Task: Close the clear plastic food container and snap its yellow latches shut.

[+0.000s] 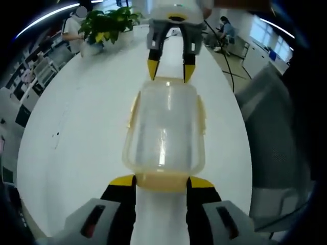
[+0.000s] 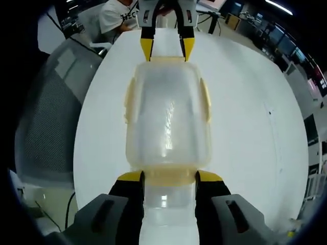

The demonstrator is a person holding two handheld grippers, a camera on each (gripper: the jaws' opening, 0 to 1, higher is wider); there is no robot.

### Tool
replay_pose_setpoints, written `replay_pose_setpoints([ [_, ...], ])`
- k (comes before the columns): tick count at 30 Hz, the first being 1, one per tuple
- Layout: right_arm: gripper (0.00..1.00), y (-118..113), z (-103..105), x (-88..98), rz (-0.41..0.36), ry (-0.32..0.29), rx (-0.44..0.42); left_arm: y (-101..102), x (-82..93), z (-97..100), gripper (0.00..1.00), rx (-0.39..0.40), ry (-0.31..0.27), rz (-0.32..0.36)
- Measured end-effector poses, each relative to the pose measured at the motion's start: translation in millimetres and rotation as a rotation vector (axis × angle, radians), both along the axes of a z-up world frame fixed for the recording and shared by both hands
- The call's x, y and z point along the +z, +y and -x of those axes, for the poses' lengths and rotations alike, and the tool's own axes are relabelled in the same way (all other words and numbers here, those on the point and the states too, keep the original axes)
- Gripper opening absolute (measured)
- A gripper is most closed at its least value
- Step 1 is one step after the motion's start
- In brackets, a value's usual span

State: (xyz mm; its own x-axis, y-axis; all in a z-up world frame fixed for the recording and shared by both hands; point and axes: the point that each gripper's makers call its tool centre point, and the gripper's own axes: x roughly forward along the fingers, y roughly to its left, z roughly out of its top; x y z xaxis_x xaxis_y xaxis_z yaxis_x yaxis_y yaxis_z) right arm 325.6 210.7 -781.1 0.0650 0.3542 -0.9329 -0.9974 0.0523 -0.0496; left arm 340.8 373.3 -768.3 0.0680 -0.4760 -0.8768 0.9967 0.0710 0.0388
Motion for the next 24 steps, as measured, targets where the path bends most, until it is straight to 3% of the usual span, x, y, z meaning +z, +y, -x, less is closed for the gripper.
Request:
replay_pose_setpoints([
  [24,0.36,-75,5,-0.1,0.011,0.004,-0.034,-75,-4.7,-3.6,0.32,-0.022,0.007,0.029],
])
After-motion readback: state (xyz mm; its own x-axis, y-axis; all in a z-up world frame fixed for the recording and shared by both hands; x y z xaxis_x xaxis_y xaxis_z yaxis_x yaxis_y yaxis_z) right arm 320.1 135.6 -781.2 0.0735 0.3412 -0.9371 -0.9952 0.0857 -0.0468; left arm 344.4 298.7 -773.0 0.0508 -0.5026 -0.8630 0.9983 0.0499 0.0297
